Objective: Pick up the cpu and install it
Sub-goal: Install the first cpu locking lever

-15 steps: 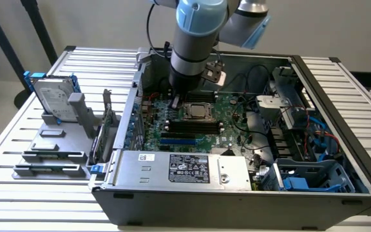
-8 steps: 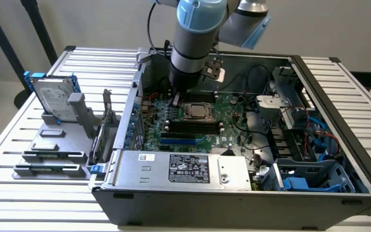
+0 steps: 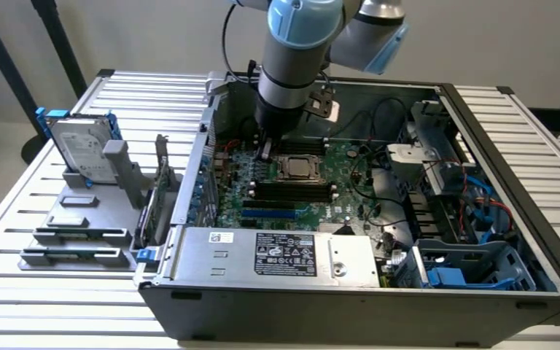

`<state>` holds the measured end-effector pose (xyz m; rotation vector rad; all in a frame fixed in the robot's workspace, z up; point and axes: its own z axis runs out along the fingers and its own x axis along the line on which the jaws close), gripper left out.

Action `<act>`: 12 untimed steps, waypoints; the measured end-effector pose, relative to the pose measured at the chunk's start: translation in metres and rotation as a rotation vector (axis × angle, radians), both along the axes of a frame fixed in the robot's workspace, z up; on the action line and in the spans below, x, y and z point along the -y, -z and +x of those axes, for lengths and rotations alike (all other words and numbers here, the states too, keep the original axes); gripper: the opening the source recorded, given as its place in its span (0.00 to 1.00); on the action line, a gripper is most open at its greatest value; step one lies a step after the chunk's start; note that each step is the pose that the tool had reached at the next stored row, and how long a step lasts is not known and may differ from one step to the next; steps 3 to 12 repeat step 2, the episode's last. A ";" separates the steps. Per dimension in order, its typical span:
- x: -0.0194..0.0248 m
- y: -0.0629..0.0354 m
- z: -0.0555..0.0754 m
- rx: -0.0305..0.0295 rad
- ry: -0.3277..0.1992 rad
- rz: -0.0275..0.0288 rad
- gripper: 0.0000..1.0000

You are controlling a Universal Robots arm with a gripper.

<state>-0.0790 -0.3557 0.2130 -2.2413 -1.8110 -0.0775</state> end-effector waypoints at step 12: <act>0.0000 0.0000 0.000 0.0001 0.000 0.0001 0.11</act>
